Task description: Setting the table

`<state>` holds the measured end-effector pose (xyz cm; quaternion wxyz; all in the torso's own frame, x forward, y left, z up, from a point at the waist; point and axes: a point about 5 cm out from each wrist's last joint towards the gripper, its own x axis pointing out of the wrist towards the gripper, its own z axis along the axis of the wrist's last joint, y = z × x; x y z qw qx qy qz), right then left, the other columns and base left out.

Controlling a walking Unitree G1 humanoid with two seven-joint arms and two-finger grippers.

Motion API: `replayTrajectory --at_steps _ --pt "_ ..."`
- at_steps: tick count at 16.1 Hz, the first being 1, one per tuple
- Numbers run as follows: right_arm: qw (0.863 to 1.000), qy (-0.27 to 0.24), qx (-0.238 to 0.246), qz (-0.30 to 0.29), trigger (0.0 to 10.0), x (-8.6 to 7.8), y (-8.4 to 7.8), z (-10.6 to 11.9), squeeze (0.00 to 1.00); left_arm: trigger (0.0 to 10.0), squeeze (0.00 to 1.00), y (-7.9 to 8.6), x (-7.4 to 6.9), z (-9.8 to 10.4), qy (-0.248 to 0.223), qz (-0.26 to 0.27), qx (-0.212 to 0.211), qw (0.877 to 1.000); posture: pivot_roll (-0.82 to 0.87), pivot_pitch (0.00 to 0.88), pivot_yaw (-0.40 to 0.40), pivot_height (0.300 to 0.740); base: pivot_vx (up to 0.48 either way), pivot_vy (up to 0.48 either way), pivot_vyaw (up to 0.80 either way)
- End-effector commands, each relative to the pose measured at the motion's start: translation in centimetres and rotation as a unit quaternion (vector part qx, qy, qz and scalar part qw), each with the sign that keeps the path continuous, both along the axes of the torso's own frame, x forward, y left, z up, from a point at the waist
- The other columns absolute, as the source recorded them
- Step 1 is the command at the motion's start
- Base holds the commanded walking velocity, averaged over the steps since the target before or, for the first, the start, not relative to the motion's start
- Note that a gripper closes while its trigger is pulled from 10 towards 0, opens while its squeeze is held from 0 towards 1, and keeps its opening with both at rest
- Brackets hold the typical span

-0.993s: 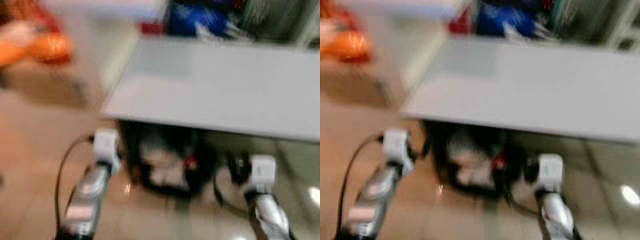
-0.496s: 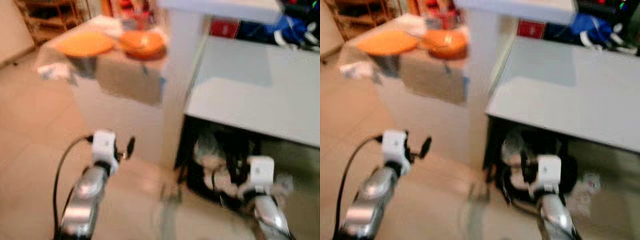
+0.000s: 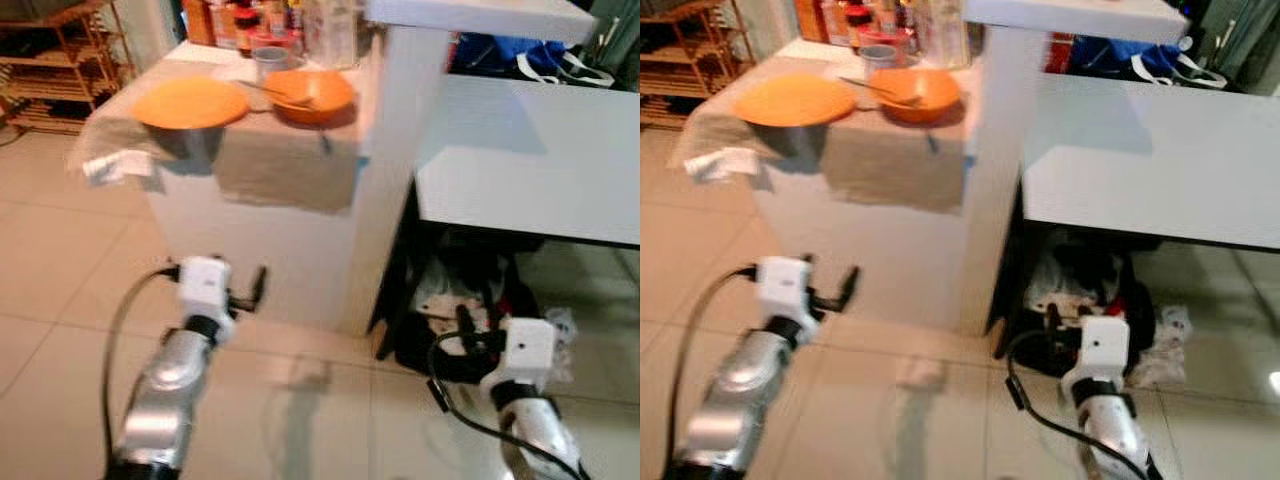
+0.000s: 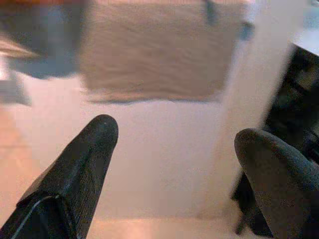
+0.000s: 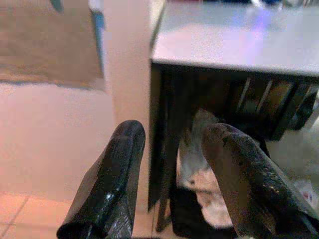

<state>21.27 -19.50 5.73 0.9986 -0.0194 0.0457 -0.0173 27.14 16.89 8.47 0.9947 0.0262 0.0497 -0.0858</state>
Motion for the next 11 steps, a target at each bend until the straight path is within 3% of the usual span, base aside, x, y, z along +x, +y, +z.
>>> replayTrajectory --at_steps 1,5,9,11 --pt "0.999 -0.024 -0.015 -0.018 10.0 0.2 -0.9 0.9 0.0 10.0 0.0 -0.8 0.3 0.6 -0.015 -0.01 -0.008 1.0 -0.03 0.0 0.015 0.74 0.0 0.48 0.0" --pt "0.998 -0.052 -0.014 -0.03 10.0 1.3 -0.7 2.1 0.0 10.0 0.0 -0.7 1.8 2.1 -0.035 -0.008 -0.015 0.999 -0.03 0.0 0.017 0.74 0.0 0.48 0.0" --pt "0.998 -0.058 -0.021 -0.021 10.0 1.5 -0.2 2.1 0.0 10.0 0.0 -0.7 1.9 2.0 -0.033 -0.013 -0.007 0.999 -0.02 0.0 0.019 0.74 0.0 0.473 0.0" --pt "0.998 -0.05 -0.018 -0.015 10.0 1.2 0.1 1.7 0.0 10.0 0.0 -1.0 1.9 1.7 -0.027 -0.021 0.011 0.999 -0.03 0.0 0.02 0.74 0.272 0.396 0.0"
